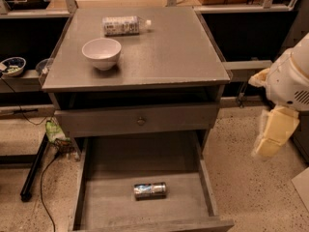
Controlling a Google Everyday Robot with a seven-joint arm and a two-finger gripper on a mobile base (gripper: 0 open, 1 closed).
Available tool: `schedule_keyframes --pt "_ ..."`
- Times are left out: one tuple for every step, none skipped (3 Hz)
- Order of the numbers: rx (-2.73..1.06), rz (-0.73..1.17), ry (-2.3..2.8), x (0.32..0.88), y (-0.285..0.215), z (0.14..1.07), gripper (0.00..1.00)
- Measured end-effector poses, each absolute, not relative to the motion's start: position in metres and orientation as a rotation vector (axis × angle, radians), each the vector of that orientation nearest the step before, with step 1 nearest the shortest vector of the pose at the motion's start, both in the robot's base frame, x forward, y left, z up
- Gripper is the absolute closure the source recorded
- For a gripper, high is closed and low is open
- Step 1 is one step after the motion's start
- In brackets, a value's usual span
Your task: Pick redbull can from middle drawer and place on counter
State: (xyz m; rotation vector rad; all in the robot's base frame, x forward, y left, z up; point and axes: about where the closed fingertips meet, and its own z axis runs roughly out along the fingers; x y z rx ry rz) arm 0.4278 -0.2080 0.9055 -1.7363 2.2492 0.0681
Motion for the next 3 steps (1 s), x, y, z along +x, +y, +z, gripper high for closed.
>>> schedule_keyframes --pt "-1.783 0.156 2.263 0.438 -0.202 0.855 0.0" --pt "-1.819 0.204 2.264 0.449 -0.198 0.828 0.0" --pt "-1.854 0.243 2.265 0.472 -0.195 0.8 0.0"
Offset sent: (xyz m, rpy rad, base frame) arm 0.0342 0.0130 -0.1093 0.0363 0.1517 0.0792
